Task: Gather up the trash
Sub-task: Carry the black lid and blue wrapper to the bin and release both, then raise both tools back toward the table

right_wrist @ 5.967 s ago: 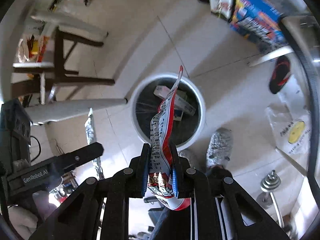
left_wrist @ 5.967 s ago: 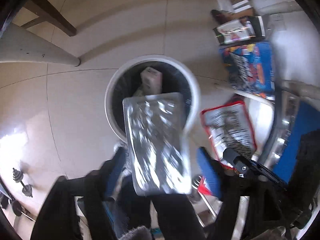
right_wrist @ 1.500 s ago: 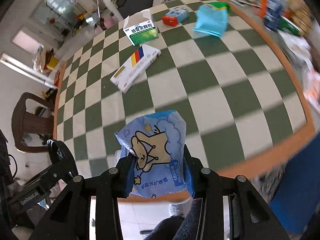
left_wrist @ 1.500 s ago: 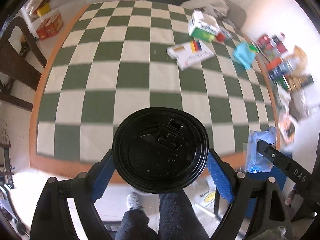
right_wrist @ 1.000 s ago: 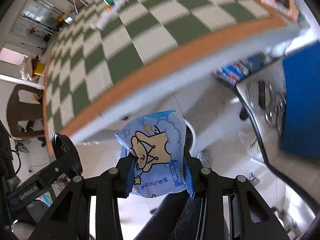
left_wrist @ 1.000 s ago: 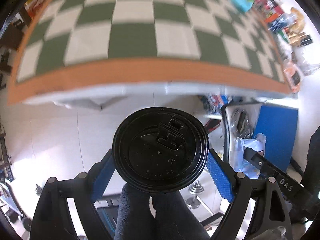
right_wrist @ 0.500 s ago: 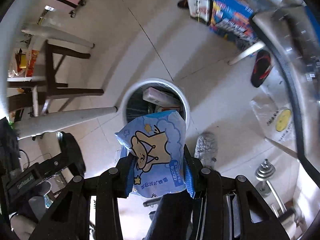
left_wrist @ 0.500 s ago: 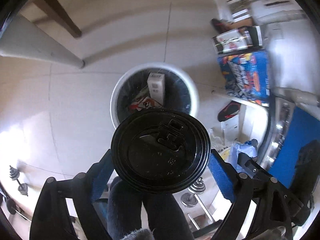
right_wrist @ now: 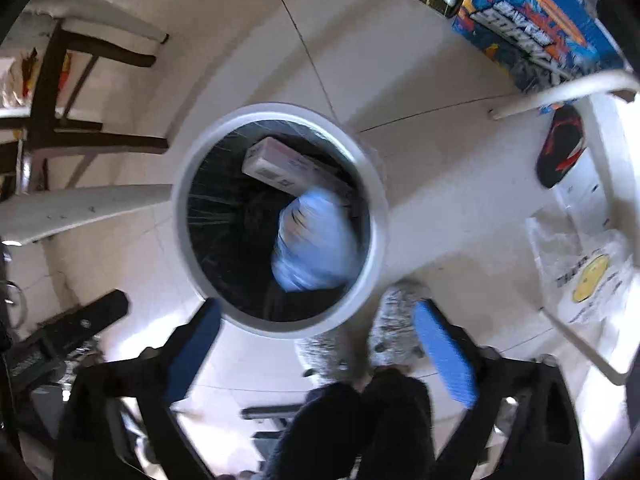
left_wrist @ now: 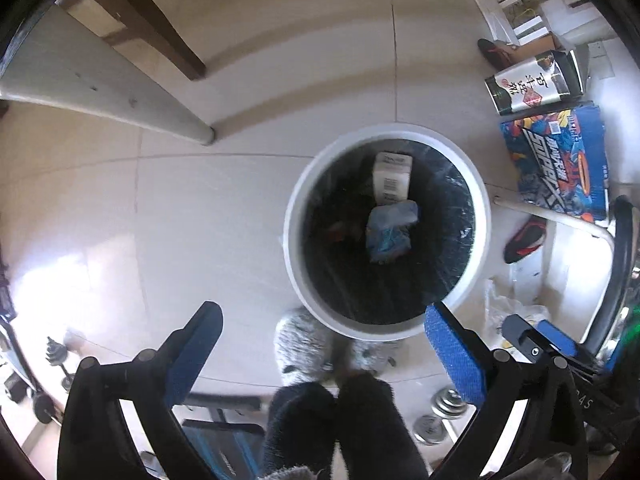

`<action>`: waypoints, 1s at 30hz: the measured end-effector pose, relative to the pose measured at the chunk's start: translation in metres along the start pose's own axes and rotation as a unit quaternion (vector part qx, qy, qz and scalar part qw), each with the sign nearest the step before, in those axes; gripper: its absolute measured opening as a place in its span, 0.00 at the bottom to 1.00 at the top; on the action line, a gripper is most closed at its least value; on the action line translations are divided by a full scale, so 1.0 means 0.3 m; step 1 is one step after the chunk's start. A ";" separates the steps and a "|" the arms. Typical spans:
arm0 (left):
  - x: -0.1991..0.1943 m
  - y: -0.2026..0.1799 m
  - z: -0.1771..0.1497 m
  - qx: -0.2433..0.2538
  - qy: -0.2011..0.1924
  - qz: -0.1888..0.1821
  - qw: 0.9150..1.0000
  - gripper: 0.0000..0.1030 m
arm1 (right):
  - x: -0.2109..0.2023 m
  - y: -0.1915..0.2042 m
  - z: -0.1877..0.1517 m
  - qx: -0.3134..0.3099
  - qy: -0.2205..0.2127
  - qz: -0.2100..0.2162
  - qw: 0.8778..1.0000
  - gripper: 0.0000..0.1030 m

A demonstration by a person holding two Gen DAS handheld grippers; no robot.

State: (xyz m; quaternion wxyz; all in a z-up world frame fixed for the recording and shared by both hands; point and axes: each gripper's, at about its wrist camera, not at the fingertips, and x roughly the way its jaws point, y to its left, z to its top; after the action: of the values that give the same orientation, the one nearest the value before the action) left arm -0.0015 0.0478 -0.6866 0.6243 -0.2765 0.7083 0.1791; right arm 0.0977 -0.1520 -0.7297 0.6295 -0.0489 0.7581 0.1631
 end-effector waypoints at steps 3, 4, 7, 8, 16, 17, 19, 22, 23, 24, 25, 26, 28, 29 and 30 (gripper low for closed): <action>-0.033 0.014 -0.015 0.001 -0.005 0.015 1.000 1.00 | -0.024 0.020 -0.011 -0.013 -0.003 -0.029 0.999 1.00; -0.051 0.017 -0.023 0.004 -0.008 0.022 1.000 1.00 | -0.036 0.027 -0.016 -0.017 -0.004 -0.037 0.999 1.00; -0.107 0.018 -0.050 0.006 -0.015 0.032 0.999 1.00 | -0.076 0.042 -0.039 -0.025 -0.008 -0.054 0.998 1.00; -0.119 0.017 -0.056 0.005 -0.015 0.033 0.999 1.00 | -0.098 0.051 -0.046 -0.027 -0.009 -0.059 0.998 1.00; -0.335 -0.006 -0.162 -0.002 -0.019 0.025 0.999 1.00 | -0.319 0.121 -0.113 -0.038 -0.028 -0.066 0.997 1.00; -0.371 -0.005 -0.181 -0.003 -0.020 0.025 0.999 1.00 | -0.346 0.133 -0.122 -0.040 -0.031 -0.066 0.997 1.00; -0.433 -0.003 -0.214 -0.006 -0.023 0.022 0.999 1.00 | -0.429 0.161 -0.146 -0.048 -0.039 -0.070 0.996 1.00; -0.529 0.001 -0.260 -0.006 -0.030 0.020 0.999 1.00 | -0.548 0.192 -0.184 -0.057 -0.050 -0.074 0.994 1.00; -0.560 -0.002 -0.274 -0.005 -0.031 0.020 0.999 1.00 | -0.587 0.200 -0.197 -0.059 -0.053 -0.074 0.994 1.00; -0.582 -0.004 -0.284 -0.004 -0.033 0.021 0.999 1.00 | -0.627 0.207 -0.211 -0.060 -0.055 -0.072 0.994 1.00; -0.620 -0.004 -0.300 -0.001 -0.037 0.021 0.999 1.00 | -0.666 0.214 -0.226 -0.061 -0.056 -0.072 0.994 1.00; -0.651 -0.005 -0.312 0.002 -0.040 0.020 0.999 1.00 | -0.706 0.220 -0.241 -0.061 -0.058 -0.070 0.994 1.00; -0.737 -0.009 -0.345 0.009 -0.048 0.021 0.999 1.00 | -0.790 0.233 -0.272 -0.063 -0.062 -0.066 0.994 1.00; -0.762 -0.014 -0.357 0.011 -0.050 0.021 0.998 1.00 | -0.832 0.241 -0.289 -0.063 -0.065 -0.064 0.994 1.00; -0.798 -0.016 -0.371 0.014 -0.053 0.018 0.998 1.00 | -0.863 0.249 -0.303 -0.064 -0.067 -0.063 0.994 1.00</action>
State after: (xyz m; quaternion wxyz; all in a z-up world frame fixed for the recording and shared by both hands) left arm -0.0698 0.0178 -0.4334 0.6613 -0.2449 0.6817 0.1951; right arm 0.0441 -0.1438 -0.4506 0.6832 -0.1256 0.6980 0.1739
